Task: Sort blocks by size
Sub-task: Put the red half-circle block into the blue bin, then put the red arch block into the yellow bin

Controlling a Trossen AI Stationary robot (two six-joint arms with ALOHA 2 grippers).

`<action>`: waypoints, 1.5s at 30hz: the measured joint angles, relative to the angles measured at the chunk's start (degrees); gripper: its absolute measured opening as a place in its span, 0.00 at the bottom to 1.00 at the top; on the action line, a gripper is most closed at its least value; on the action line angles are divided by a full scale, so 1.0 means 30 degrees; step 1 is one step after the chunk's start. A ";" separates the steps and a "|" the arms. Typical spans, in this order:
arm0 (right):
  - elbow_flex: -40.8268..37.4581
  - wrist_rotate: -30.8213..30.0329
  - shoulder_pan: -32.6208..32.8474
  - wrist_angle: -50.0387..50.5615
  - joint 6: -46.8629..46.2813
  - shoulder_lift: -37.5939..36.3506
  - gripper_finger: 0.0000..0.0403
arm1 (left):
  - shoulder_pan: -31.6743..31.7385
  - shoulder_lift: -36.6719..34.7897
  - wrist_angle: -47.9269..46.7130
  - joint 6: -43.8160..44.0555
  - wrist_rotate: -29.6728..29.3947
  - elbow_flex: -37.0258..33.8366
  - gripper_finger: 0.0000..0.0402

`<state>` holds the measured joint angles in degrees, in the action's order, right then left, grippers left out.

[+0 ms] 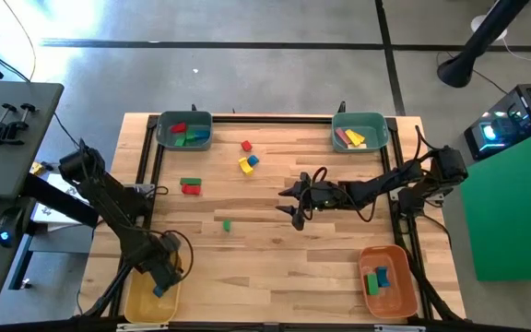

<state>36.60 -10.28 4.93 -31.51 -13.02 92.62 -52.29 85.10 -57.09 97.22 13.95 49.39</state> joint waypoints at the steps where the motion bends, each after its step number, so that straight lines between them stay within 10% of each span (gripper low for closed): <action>1: 0.0000 0.0000 0.0000 0.0007 0.0000 0.0000 0.55 | 0.0000 0.0000 -0.0190 0.0028 0.0231 0.0000 0.47; 11: 0.0000 0.0007 0.0000 0.0000 0.0000 0.0000 0.55 | 0.0175 -0.1288 -0.1643 -0.0075 0.2470 0.1435 0.56; 18: 0.0000 0.0007 0.0000 -0.0024 0.0000 0.0000 0.55 | 0.0599 -0.3250 -0.1557 -0.1322 -0.7848 0.4148 0.53; 27: 0.0007 0.0622 0.0135 -0.0015 -0.0979 0.0000 0.55 | 0.2693 -0.3920 -0.1999 -1.3969 -2.1894 0.4728 0.52; 40: 0.0029 -0.0211 0.1035 -0.2566 0.0860 0.0000 0.55 | 1.1957 -0.3905 0.0122 -1.6580 -2.1602 0.1343 0.52; 45: 0.0035 -0.0219 0.1035 -0.2339 0.0371 0.0000 0.55 | 1.4175 -0.3905 0.3002 -1.7498 -1.8731 -0.1163 0.52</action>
<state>36.70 -10.94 8.03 -38.52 -11.90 92.62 -9.77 73.38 -48.08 44.72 -42.25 45.90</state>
